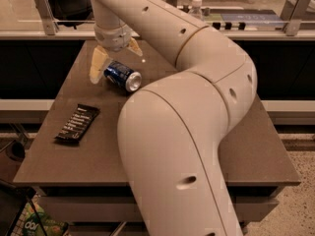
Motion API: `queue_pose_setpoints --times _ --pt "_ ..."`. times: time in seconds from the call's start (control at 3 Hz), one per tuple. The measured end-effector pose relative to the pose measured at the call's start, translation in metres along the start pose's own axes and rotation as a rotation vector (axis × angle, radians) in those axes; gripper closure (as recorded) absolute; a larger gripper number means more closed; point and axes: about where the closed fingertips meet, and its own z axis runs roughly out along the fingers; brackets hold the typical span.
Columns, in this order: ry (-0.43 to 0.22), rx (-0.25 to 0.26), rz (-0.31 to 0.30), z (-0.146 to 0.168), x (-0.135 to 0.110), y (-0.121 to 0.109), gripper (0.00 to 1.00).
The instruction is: Place pepsi can upright
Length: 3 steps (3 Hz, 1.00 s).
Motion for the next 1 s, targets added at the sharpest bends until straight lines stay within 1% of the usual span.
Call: queue_pose_setpoints --times 0.33,0.67,1.0 --pt "0.006 -0.008 0.015 0.0062 0.0033 -0.0011 0.17" --pt "0.011 -0.015 0.010 0.0120 0.0038 0.0017 0.39" --pt "-0.010 -0.013 0.009 0.0152 -0.0030 0.0013 0.64"
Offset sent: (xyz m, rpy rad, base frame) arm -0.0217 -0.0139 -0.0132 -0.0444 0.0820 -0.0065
